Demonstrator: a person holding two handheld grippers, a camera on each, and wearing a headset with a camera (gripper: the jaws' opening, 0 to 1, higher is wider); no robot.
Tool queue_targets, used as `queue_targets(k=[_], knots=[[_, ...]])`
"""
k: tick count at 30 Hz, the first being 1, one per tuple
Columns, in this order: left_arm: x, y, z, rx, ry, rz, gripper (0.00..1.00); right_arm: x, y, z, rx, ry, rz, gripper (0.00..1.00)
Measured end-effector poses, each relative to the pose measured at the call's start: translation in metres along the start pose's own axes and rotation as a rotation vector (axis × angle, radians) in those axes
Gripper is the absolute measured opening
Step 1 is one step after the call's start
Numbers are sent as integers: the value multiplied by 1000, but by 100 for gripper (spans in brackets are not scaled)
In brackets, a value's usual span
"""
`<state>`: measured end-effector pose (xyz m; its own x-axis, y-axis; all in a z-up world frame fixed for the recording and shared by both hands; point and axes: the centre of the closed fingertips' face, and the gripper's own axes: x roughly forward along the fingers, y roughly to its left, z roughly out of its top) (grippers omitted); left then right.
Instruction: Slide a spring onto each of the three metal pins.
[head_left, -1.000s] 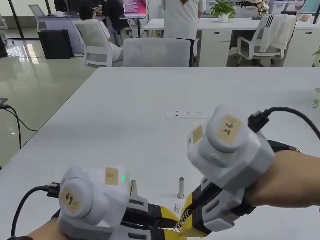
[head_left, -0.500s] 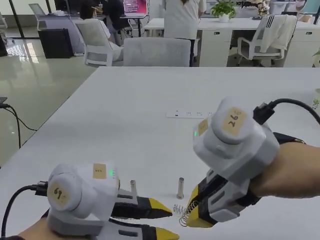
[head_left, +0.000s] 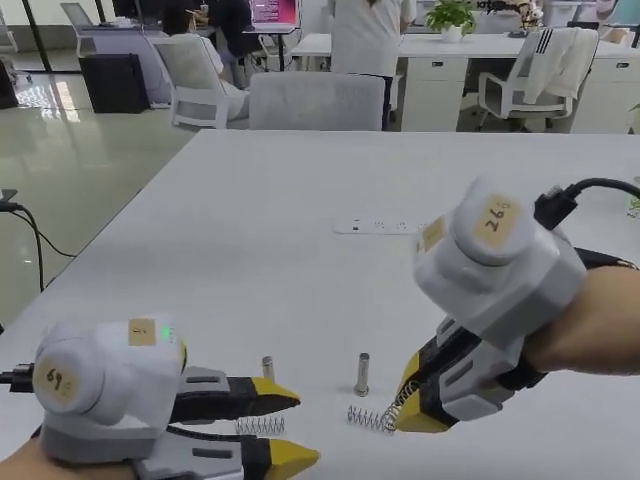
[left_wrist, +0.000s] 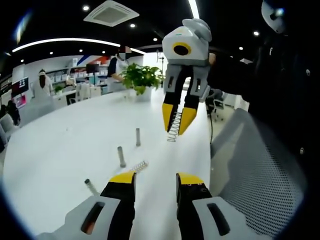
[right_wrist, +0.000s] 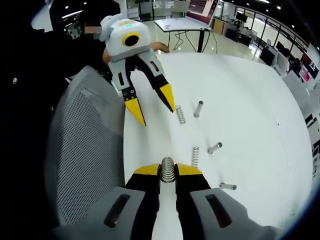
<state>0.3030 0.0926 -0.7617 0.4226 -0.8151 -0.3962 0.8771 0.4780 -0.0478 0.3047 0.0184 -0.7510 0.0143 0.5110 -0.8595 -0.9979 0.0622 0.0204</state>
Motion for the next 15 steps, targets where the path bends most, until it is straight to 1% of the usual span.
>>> queue_targets(k=[4, 11, 15], knots=[[-9, 6, -8, -25, -3, 34, 28, -4, -7, -4, 5, 9, -15, 8], [-23, 15, -20, -74, -18, 95, 33, -9, -15, -8, 17, 14, -27, 8], [-28, 18, -27, -85, -14, 120, 35, -13, -20, -13, 25, 21, -38, 8]])
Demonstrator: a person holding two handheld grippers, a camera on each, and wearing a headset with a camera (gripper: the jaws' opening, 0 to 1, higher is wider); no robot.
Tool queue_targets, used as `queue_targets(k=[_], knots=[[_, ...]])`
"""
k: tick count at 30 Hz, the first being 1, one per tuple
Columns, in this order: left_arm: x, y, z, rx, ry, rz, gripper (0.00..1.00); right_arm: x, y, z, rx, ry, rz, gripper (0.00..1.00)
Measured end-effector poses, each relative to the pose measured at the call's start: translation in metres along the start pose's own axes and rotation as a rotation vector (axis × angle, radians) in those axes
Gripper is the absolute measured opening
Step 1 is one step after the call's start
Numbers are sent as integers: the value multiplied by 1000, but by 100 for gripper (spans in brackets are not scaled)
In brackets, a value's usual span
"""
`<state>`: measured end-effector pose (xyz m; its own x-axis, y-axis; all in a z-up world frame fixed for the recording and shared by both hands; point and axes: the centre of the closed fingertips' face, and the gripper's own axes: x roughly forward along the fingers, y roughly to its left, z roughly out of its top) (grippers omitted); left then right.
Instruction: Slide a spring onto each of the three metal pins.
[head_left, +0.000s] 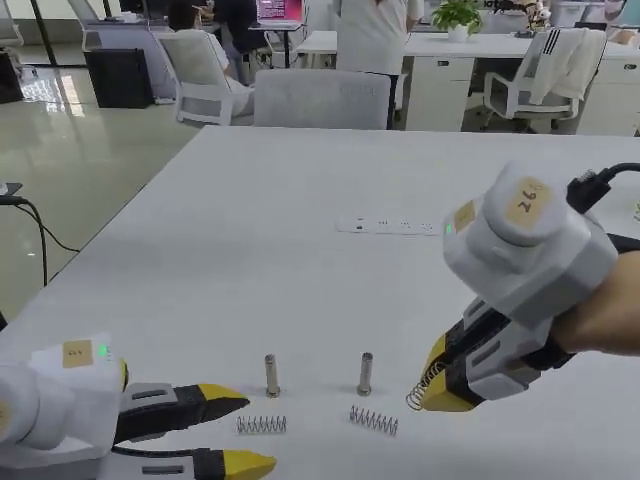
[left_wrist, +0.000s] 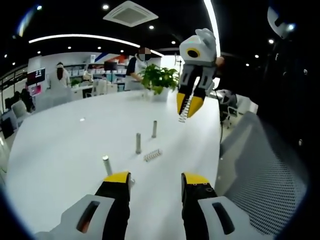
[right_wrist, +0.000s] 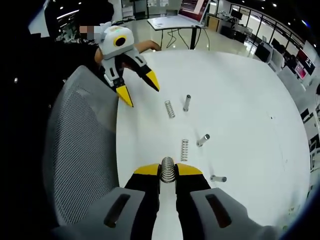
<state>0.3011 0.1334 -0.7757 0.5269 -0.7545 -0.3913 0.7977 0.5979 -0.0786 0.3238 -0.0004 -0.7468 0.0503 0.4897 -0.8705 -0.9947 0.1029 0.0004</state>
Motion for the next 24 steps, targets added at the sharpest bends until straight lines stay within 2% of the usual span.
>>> queue_targets(k=[6, 13, 21, 24], knots=[[-5, 1, -4, -17, -3, 25, 40, -6, -12, -5, 16, 10, -21, 8], [-8, 0, -9, -25, 1, 46, 43, -15, -33, -14, 40, 29, -58, 8], [-8, -2, -9, -34, -5, 50, 44, -17, -53, -27, 45, 86, -100, 8], [-8, -2, -8, -34, -6, 51, 44, -17, -65, -32, 49, 103, -112, 8]])
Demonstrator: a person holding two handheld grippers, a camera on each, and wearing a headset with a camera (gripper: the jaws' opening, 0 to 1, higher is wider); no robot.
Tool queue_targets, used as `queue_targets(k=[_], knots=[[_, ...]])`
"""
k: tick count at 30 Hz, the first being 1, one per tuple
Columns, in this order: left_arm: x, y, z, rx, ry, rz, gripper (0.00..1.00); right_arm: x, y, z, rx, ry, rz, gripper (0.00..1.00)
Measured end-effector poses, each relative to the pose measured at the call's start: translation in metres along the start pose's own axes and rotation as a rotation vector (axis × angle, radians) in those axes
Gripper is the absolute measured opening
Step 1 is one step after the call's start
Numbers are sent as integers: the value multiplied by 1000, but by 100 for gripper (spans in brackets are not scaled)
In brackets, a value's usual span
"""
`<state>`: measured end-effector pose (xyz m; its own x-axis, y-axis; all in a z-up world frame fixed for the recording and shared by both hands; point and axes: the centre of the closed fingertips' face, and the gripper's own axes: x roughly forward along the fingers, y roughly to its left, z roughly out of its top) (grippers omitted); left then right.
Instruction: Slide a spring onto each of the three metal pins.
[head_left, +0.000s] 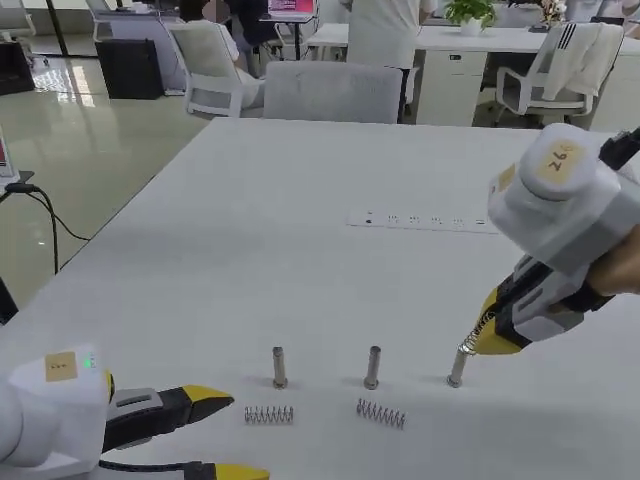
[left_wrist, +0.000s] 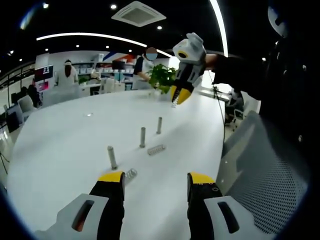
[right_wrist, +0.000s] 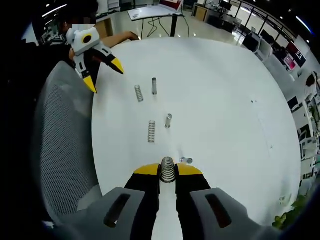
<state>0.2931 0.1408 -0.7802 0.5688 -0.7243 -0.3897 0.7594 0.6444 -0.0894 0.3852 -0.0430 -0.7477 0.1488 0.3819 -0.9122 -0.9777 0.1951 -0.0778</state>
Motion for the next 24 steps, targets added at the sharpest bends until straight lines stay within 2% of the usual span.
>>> queue_targets(k=[6, 10, 19, 24], knots=[[1, -1, 0, 0, 1, -2, 44, 10, -12, -6, 18, 21, 6, 8], [1, -2, 0, 3, 3, -2, 44, 19, -19, -12, -1, 68, -4, 8], [0, -1, -1, 2, 5, 1, 44, 35, -31, -14, 17, 82, 10, 8], [0, -1, -1, 0, 7, -2, 43, 39, -32, -14, 21, 90, 21, 8]])
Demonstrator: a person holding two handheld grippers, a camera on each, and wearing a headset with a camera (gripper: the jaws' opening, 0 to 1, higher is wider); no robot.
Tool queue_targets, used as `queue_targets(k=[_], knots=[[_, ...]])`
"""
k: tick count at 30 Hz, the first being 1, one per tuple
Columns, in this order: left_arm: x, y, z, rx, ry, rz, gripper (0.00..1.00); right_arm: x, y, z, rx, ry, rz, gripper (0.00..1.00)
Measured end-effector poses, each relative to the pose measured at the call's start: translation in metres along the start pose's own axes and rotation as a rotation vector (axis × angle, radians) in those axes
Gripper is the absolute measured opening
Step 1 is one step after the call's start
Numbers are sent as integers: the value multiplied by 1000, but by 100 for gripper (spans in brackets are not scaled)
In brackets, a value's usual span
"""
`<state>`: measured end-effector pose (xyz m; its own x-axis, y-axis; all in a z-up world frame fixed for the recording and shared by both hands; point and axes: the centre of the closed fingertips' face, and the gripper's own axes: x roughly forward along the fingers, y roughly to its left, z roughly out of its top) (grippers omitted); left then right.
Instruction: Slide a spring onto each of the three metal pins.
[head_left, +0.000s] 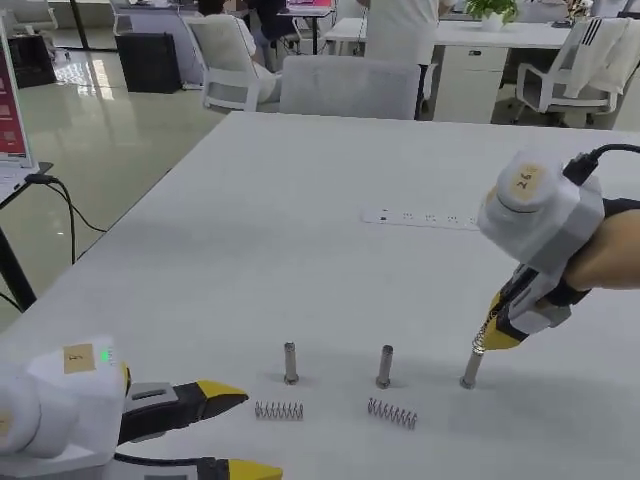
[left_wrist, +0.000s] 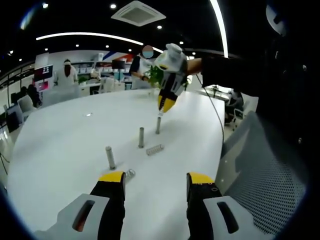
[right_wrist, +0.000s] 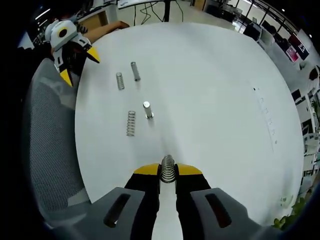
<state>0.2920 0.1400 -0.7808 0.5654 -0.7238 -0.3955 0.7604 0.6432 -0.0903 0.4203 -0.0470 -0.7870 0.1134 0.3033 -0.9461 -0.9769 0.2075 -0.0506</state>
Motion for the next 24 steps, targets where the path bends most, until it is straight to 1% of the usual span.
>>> queue_targets(k=[7, 16, 21, 24], knots=[[0, 0, 0, -2, 0, 1, 43, 6, -4, -3, 2, 17, 4, 8], [0, 2, -1, -6, 2, 3, 42, 9, -3, -5, 0, 40, 15, 8], [0, 1, -1, -7, 4, 2, 42, 15, -2, -8, -6, 65, 19, 8], [0, 2, -1, -8, 4, 3, 42, 19, 0, -7, -7, 66, 25, 8]])
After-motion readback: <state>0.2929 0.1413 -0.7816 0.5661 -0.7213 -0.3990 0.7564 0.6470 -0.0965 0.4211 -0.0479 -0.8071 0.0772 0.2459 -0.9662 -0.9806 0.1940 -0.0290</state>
